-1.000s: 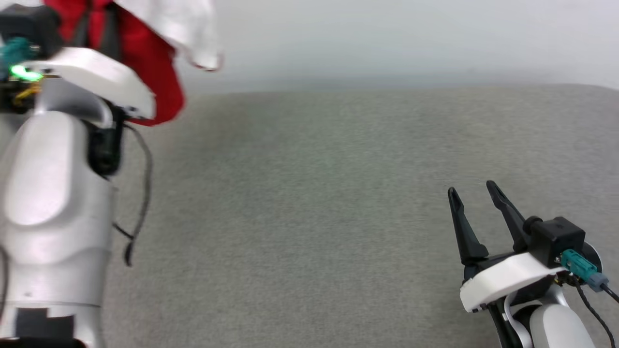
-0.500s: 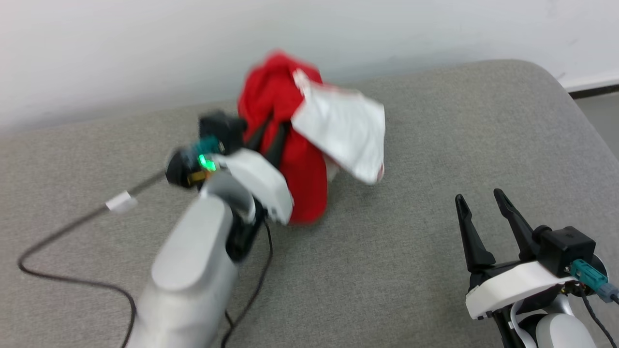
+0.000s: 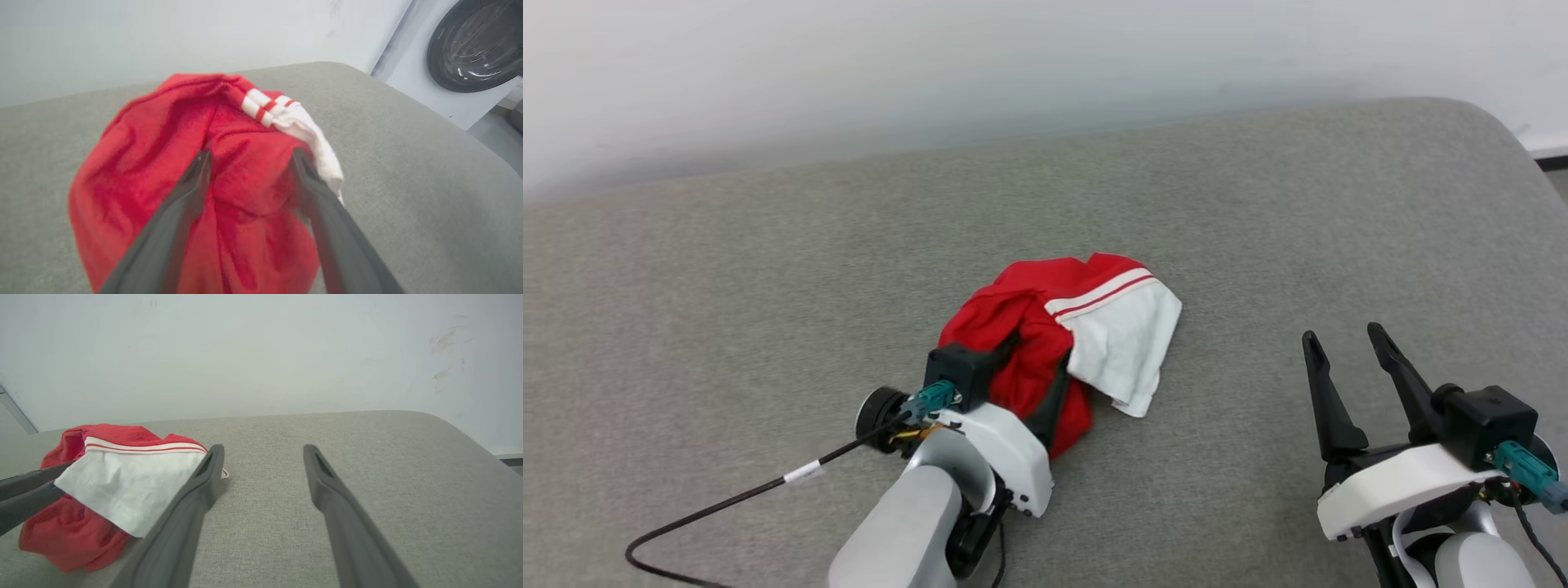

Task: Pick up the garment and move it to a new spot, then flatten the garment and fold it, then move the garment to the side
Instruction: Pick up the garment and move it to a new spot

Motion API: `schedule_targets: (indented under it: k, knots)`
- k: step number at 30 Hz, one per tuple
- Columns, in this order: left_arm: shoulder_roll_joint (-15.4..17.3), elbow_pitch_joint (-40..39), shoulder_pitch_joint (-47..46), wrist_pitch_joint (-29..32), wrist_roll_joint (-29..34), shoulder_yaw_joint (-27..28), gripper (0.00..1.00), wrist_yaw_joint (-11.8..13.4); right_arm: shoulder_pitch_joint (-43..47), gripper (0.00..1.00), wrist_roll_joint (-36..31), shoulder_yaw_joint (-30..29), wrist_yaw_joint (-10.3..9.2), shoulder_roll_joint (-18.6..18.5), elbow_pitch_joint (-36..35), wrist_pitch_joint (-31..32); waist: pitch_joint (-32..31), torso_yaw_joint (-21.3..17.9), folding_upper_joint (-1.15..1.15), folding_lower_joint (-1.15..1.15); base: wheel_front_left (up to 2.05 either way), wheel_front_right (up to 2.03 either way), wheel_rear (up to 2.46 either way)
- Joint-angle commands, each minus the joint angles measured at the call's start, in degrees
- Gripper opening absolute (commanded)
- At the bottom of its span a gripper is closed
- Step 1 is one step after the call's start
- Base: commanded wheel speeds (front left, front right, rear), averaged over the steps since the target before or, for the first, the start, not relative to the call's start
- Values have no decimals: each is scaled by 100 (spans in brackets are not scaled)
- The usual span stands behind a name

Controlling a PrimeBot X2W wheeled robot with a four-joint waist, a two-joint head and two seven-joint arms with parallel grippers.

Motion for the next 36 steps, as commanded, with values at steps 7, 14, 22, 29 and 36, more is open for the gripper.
schedule_targets:
  k: [7, 14, 22, 29, 36]
  knots:
    - [-3, -628, -71, -503, 152, -35, 100, 211, 55, 100, -74, -93, -4, 5, -6, 72, -285, 367, 0, 1, 0, 0, 0]
    - [304, -1376, 297, -653, 207, 333, 100, 668, 275, 100, -94, -207, -4, 6, -110, 184, -532, 597, 0, 1, 0, 0, 0]
    - [864, -1895, 1031, -623, 43, 968, 100, 1221, 559, 100, -72, -336, -4, 5, -218, 309, -718, 722, 0, 1, 0, 0, 0]
    - [1187, -2385, 1649, -370, 80, 1016, 100, 1374, 808, 100, -52, -449, -4, 5, -341, 381, -824, 751, 0, 1, 0, 0, 0]
    - [1255, -2734, 2121, -242, 21, 947, 100, 1471, 951, 100, -20, -434, -4, 5, -420, 439, -910, 765, 0, 1, 0, 0, 0]
